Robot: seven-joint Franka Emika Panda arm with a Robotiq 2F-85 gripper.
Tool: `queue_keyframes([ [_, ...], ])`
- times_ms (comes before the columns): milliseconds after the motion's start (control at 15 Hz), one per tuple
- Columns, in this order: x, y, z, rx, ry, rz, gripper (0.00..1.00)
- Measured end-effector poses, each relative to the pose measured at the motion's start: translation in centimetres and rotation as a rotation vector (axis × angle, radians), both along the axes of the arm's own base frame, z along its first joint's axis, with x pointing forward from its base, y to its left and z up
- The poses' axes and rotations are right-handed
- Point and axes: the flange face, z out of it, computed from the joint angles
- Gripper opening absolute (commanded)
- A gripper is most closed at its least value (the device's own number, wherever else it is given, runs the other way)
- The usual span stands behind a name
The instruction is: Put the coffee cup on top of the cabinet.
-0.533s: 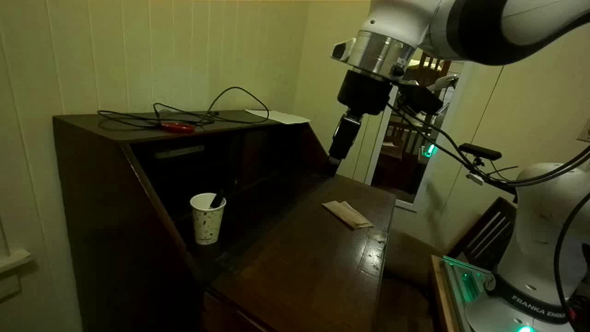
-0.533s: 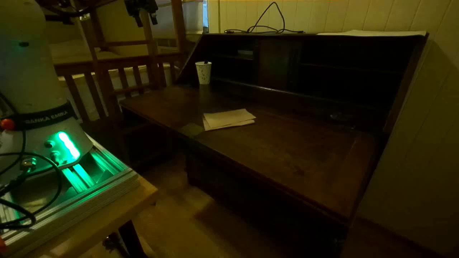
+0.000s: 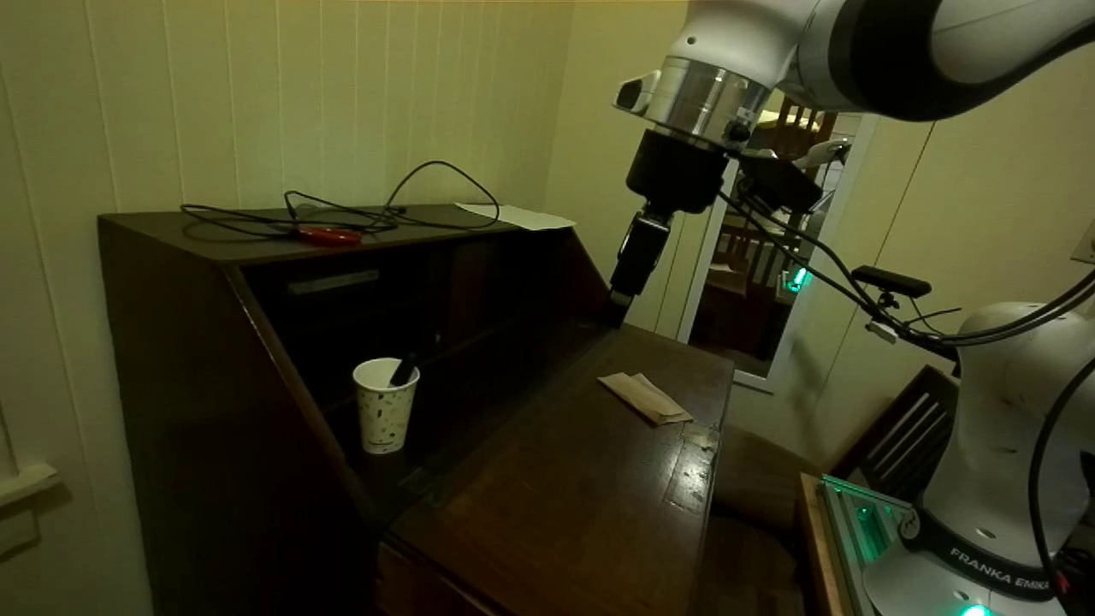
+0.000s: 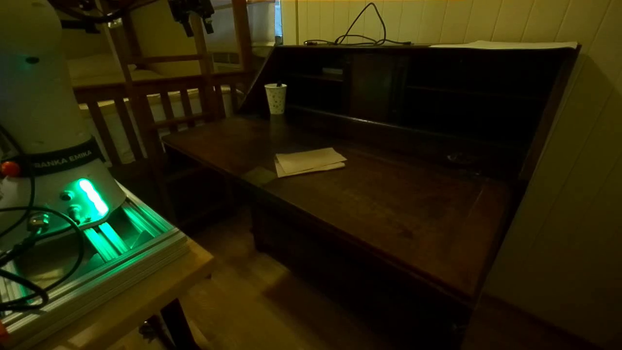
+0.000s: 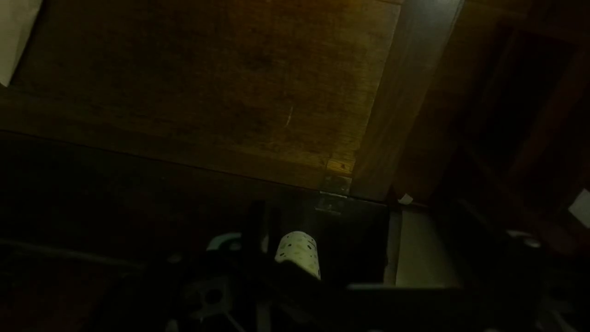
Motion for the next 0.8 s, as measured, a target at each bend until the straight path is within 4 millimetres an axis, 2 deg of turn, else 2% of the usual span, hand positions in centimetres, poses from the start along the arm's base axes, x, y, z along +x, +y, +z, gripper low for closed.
queue_keyframes([
  [667, 0.0, 0.0, 0.0, 0.0, 0.0, 0.0, 1.0],
  [800, 0.0, 0.06, -0.07, 0.009, -0.004, -0.067, 1.0],
])
